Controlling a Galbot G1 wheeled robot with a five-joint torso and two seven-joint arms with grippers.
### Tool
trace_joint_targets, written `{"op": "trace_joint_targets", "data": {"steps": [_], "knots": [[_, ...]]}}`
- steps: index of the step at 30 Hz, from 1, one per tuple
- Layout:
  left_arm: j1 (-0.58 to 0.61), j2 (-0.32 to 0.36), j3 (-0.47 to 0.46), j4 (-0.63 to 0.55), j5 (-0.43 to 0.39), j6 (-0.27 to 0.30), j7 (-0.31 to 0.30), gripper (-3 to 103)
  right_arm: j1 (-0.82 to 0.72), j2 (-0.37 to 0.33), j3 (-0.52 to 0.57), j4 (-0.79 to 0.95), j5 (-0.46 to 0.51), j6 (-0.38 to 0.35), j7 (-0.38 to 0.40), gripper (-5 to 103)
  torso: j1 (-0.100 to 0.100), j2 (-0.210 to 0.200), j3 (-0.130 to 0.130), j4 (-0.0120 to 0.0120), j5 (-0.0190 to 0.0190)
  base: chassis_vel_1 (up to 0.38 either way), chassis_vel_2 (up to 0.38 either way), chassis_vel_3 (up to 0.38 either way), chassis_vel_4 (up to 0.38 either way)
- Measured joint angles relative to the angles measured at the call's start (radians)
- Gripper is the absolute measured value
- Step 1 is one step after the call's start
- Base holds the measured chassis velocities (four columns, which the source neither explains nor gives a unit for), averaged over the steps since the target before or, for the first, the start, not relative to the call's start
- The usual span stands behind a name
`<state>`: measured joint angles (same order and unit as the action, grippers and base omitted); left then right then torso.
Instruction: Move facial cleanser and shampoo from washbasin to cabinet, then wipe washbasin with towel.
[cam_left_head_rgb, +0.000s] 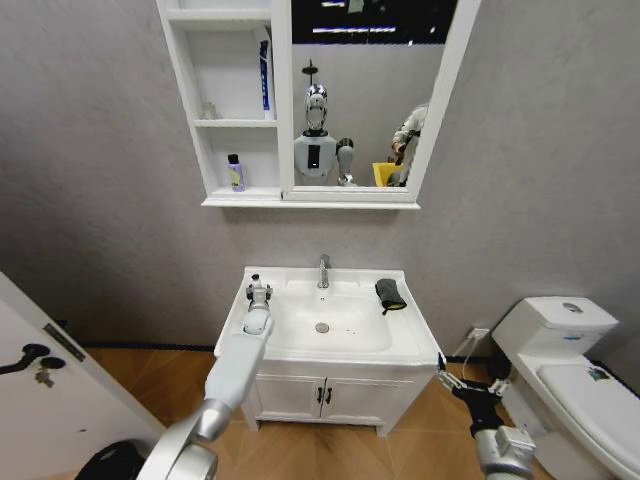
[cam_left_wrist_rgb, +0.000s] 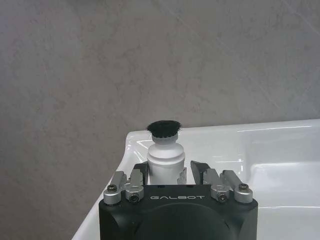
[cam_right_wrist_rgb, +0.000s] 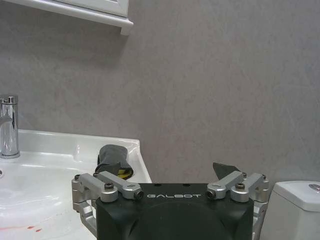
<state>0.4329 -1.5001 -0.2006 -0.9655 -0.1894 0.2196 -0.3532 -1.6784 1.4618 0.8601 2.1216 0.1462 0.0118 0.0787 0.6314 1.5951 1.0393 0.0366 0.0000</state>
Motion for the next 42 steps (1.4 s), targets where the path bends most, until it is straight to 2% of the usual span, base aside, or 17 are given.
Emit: {"op": "trace_joint_targets", "data": {"steps": [5,6,11,13,15,16,19,20,22,24,26,27,29,32,35,39,42], "knots": [[0.075,0.025,-0.002,-0.128,-0.028,0.034,-0.007,33,0.010,0.012,-0.006,0.004,-0.007,-0.005,0.000,100,0.000,0.000,0.000,-0.0002,-0.0002,0.000,0.000,0.000,0.000],[0.075,0.025,-0.002,-0.128,-0.028,0.034,-0.007,33,0.010,0.012,-0.006,0.004,-0.007,-0.005,0.000,100,0.000,0.000,0.000,-0.0002,-0.0002,0.000,0.000,0.000,0.000],[0.173,0.154,0.035,-0.488,-0.172,0.159,-0.075,32,0.013,0.017,-0.016,0.004,-0.017,-0.009,0.000,100,0.000,0.000,0.000,0.0001,-0.0006,0.000,0.000,0.000,0.000],[0.180,0.180,0.040,-0.537,-0.192,0.175,-0.087,32,0.013,0.019,-0.017,0.002,-0.018,-0.008,0.000,100,0.000,0.000,0.000,-0.0003,0.0000,0.000,0.000,0.000,0.000],[0.170,0.326,0.052,-0.814,-0.367,0.304,-0.193,32,0.011,0.024,-0.026,-0.007,-0.022,-0.006,-0.001,100,0.000,0.000,0.000,0.0007,-0.0005,0.000,0.000,0.000,0.000],[0.170,0.326,0.052,-0.814,-0.367,0.304,-0.193,32,0.011,0.024,-0.026,-0.007,-0.022,-0.006,-0.001,100,0.000,0.000,0.000,0.0007,-0.0005,0.000,0.000,0.000,0.000],[0.037,0.460,0.074,-0.998,-0.633,0.413,-0.330,32,0.012,0.024,-0.031,-0.018,-0.028,0.000,-0.004,100,0.000,0.000,0.000,0.0002,-0.0008,0.000,0.000,0.000,0.000],[0.037,0.460,0.074,-0.998,-0.633,0.413,-0.330,32,0.012,0.024,-0.031,-0.018,-0.028,0.000,-0.004,100,0.000,0.000,0.000,0.0002,-0.0008,0.000,0.000,0.000,0.000],[-0.125,0.536,0.109,-1.034,-0.821,0.472,-0.388,32,0.011,0.023,-0.031,-0.015,-0.027,-0.003,-0.006,100,0.000,0.000,0.000,0.0002,0.0003,0.000,0.000,0.000,0.000],[-0.203,0.557,0.132,-1.028,-0.886,0.490,-0.401,32,0.007,0.024,-0.031,-0.003,-0.016,-0.014,-0.008,100,0.000,0.000,0.000,0.0001,-0.0002,0.000,0.000,0.000,0.000],[-0.411,0.563,0.195,-0.964,-1.001,0.515,-0.416,32,0.000,0.026,-0.030,0.022,0.018,-0.045,-0.008,100,0.000,0.000,0.000,0.0002,-0.0002,0.000,0.000,0.000,0.000],[-0.411,0.563,0.195,-0.964,-1.001,0.515,-0.416,32,0.000,0.026,-0.030,0.022,0.018,-0.045,-0.008,100,0.000,0.000,0.000,0.0002,-0.0002,0.000,0.000,0.000,0.000],[-0.588,0.523,0.250,-0.840,-1.069,0.522,-0.420,32,0.000,0.024,-0.020,0.017,0.017,-0.040,-0.008,100,0.000,0.000,0.000,-0.0003,0.0006,0.000,0.000,0.000,0.000],[-0.643,0.502,0.275,-0.776,-1.078,0.524,-0.412,32,-0.003,0.023,-0.015,0.013,0.016,-0.034,-0.008,100,0.000,0.000,0.000,-0.0002,0.0005,0.000,0.000,0.000,0.000],[-0.741,0.444,0.342,-0.589,-1.044,0.524,-0.330,32,-0.021,0.019,-0.004,0.011,0.023,-0.014,-0.008,100,0.000,0.000,0.000,-0.0003,0.0001,0.000,0.000,0.000,0.000],[-0.763,0.406,0.364,-0.495,-1.028,0.524,-0.289,32,-0.023,0.016,0.000,0.009,0.025,-0.007,-0.006,100,0.000,0.000,0.000,0.0001,-0.0003,0.000,0.000,0.000,0.000],[-0.800,0.347,0.380,-0.357,-0.978,0.522,-0.213,32,-0.023,0.013,0.000,0.009,0.024,-0.006,-0.006,100,0.000,0.000,0.000,-0.0001,0.0000,0.000,0.000,0.000,0.000]]}}
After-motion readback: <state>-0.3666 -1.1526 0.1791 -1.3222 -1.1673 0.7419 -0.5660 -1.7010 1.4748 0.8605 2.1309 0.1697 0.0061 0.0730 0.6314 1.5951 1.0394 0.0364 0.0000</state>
